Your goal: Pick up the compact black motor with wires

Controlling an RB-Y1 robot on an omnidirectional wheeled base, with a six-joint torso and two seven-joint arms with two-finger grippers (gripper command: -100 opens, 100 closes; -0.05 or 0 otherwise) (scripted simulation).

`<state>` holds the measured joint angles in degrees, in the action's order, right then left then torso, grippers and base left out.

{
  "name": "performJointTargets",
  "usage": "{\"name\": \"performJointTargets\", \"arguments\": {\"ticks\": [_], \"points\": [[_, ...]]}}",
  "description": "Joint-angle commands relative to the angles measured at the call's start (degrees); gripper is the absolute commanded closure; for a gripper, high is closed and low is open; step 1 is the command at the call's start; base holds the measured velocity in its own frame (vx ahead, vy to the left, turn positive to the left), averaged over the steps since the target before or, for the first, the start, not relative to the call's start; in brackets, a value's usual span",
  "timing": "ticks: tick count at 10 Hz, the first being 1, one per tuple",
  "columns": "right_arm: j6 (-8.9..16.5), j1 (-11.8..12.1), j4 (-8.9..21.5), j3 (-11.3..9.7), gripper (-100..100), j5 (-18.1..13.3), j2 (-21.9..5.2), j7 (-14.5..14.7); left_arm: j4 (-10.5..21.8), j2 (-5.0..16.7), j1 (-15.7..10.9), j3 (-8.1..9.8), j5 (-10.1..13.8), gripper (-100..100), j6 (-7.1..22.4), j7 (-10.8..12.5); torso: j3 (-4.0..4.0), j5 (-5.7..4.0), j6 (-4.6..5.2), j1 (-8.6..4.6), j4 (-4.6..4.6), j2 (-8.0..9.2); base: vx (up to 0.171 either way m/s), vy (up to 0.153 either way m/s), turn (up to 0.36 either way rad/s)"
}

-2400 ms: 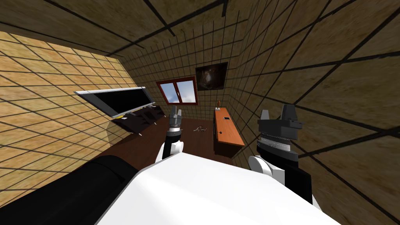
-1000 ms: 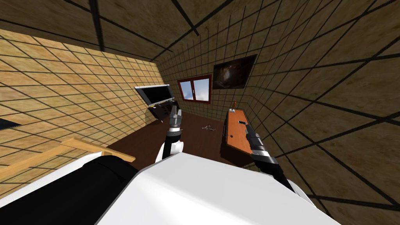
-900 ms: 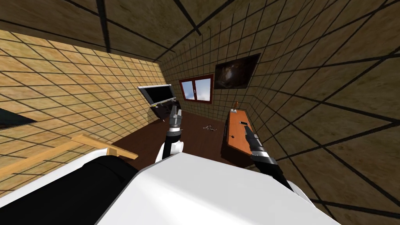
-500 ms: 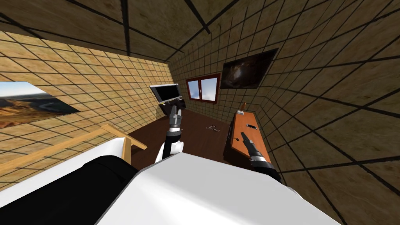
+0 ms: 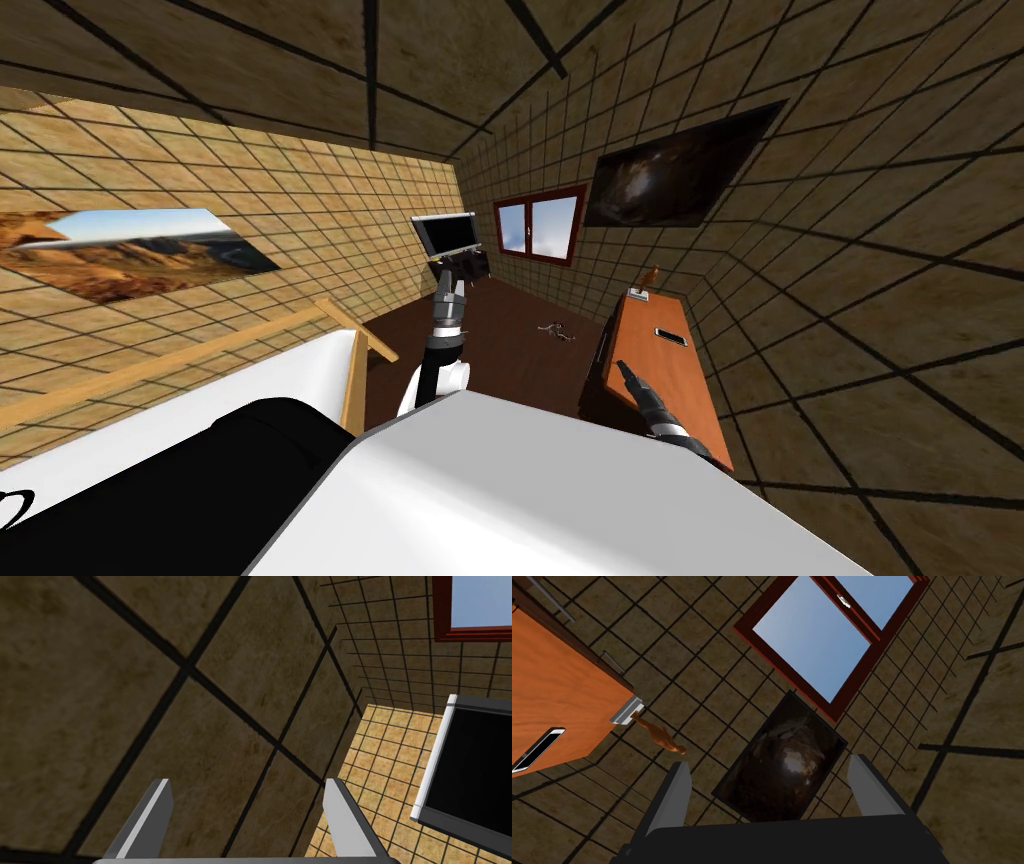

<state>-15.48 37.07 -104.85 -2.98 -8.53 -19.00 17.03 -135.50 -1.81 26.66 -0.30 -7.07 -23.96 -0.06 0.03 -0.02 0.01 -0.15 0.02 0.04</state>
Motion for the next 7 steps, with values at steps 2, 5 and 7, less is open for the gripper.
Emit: {"name": "performJointTargets", "arguments": {"ticks": [2, 5, 7], "points": [[0.5, -0.1, 3.7, -0.1, -100, -0.7, -0.6, 0.7, 0.0, 0.0, 0.0, 0.01, 0.0, 0, 0.0, 0.0, 0.00, -0.01, 0.03, 0.00, 0.00, -0.01, -0.010, -0.016, 0.107], [2.1, 1.2, 8.9, -0.5, -100, -2.7, -2.7, 2.6, 0.0, 0.0, 0.0, 0.01, 0.0, 0, 0.0, 0.0, -0.03, 0.00, 0.03, 0.04, -0.01, -0.06, -0.003, -0.009, 0.279], [2.1, 1.2, 10.0, -0.5, -100, -2.7, -2.7, 2.6, 0.0, 0.0, 0.0, 0.01, 0.0, 0, 0.0, 0.0, -0.03, 0.00, 0.04, 0.00, -0.01, -0.06, -0.005, -0.015, 0.091]]}}
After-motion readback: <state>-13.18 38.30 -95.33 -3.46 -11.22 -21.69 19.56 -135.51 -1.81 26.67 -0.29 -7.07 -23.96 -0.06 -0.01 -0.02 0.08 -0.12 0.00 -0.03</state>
